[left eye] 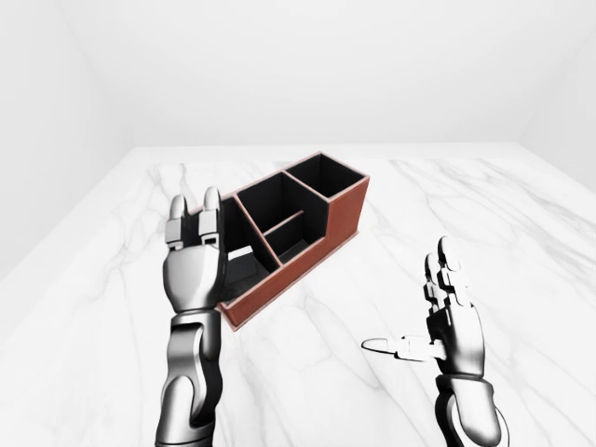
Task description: Pick up the book and place it in the left compartment of the caddy.
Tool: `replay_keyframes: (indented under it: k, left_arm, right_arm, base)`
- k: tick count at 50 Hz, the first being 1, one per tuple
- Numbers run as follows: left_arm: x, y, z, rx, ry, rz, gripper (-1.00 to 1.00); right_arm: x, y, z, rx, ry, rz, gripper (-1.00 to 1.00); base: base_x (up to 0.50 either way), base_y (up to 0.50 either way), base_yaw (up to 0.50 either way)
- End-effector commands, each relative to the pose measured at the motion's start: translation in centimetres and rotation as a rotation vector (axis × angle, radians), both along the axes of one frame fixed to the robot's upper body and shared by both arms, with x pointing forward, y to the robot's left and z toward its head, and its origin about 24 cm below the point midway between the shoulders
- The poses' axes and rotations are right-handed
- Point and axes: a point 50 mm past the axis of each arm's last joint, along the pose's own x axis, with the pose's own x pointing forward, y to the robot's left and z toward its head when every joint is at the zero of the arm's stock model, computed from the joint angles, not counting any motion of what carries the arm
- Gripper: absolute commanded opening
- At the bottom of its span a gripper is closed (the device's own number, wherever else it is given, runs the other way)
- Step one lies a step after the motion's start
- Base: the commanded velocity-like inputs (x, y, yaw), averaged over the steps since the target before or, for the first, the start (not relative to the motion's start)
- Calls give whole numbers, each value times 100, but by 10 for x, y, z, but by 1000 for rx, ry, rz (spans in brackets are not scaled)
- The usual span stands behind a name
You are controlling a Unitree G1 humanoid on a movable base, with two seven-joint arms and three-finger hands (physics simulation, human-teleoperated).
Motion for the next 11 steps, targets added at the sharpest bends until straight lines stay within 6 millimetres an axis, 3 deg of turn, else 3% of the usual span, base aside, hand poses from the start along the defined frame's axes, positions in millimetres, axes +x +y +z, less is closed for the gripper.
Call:
replay_keyframes:
  k: [1, 11]
  left_arm:
    - [-13, 10, 3, -15, -13, 46, 100]
    - [-18, 27, -14, -103, 1, 94, 100]
  right_arm:
    - [0, 0, 0, 0, 0, 0, 100]
    - [0, 0, 1, 1, -1, 1, 100]
  base:
    - [0, 0, 0]
    - [0, 0, 0]
